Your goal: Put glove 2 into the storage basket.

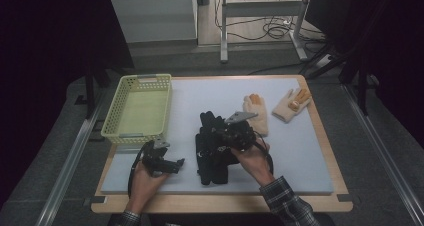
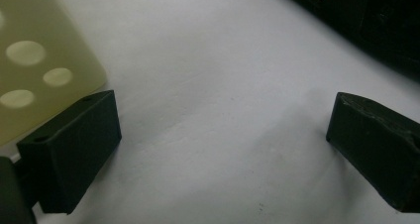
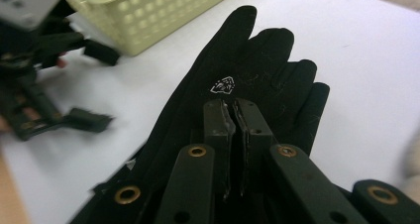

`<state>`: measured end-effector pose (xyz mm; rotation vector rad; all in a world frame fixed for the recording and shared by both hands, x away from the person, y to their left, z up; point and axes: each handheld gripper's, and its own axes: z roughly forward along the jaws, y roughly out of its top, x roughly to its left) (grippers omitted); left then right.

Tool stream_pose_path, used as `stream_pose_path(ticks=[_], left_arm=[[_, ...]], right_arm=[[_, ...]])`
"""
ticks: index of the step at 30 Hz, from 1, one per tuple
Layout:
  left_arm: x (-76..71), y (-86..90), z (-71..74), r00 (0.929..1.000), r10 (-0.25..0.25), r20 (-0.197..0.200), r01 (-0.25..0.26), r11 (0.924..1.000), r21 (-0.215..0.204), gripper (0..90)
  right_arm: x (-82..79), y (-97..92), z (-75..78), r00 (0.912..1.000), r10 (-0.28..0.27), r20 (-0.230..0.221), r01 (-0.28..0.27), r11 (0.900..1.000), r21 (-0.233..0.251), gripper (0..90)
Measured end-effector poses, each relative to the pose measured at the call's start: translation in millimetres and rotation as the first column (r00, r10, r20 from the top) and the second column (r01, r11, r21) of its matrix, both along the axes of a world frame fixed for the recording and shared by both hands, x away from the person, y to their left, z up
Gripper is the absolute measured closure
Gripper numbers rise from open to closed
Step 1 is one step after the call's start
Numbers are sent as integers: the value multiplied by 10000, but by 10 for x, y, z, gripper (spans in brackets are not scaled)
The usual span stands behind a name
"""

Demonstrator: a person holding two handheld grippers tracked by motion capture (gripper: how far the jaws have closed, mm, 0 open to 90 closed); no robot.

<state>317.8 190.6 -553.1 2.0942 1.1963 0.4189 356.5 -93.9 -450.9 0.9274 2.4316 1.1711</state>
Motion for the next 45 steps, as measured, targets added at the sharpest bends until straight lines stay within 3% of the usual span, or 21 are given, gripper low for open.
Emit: stream_pose_path(ticks=[5, 7, 10, 12, 13, 16, 19, 21, 25, 29, 33, 39, 45], left_arm=[[0, 0, -1, 10000, -19, 9, 19, 10000, -3, 8], [2, 2, 0, 10000, -27, 15, 27, 10000, 21, 8], [-2, -2, 0, 10000, 23, -4, -23, 10000, -11, 8], [-3, -3, -1, 10000, 43, -15, -43, 10000, -30, 8], [-3, -2, 0, 10000, 34, -13, -34, 10000, -24, 8], [0, 1, 1, 10000, -17, 19, 17, 10000, 24, 8], [-3, -1, 2, 10000, 13, -48, -13, 10000, 0, 8], [-3, -4, -1, 10000, 51, -18, -51, 10000, -34, 8], [-3, 0, 2, 10000, 4, -30, -4, 10000, 22, 8], [-3, 0, 1, 10000, 6, -28, -6, 10000, 16, 8], [-3, 0, 1, 10000, 9, -23, -9, 10000, 15, 8], [-2, 2, 1, 10000, -18, -7, 18, 10000, 36, 8], [-7, 3, 5, 10000, 11, -9, -11, 10000, 6, 12]], right_arm=[[-211, 207, -158, 10000, -68, -55, 66, 9995, -298, 836], [-235, 262, -243, 9998, -204, 34, 206, 9987, -464, 835], [-222, 324, -423, 9994, -300, -198, 290, 9984, -495, 823], [-224, 337, -509, 9992, -221, -336, 208, 9991, -383, 744], [-226, 338, -521, 9991, -129, -402, 113, 9991, -400, 655], [-243, 266, -422, 9999, -58, -137, 55, 9998, -211, 554], [-266, 105, -294, 10000, -71, -63, 70, 10000, -56, 563], [-297, -71, -260, 9999, -57, -125, 54, 9998, -200, 641], [-347, -306, -351, 9989, -162, -450, 137, 9984, -553, 720], [-426, -491, -526, 9960, -144, -879, 87, 9979, -647, 728], [-505, -476, -608, 9936, 193, -1114, -236, 9990, -373, 728], [-596, -335, -667, 9933, 649, -959, -702, 9961, -531, 728], [-580, -437, -735, 9894, 677, -1282, -725, 9968, -333, 728]])
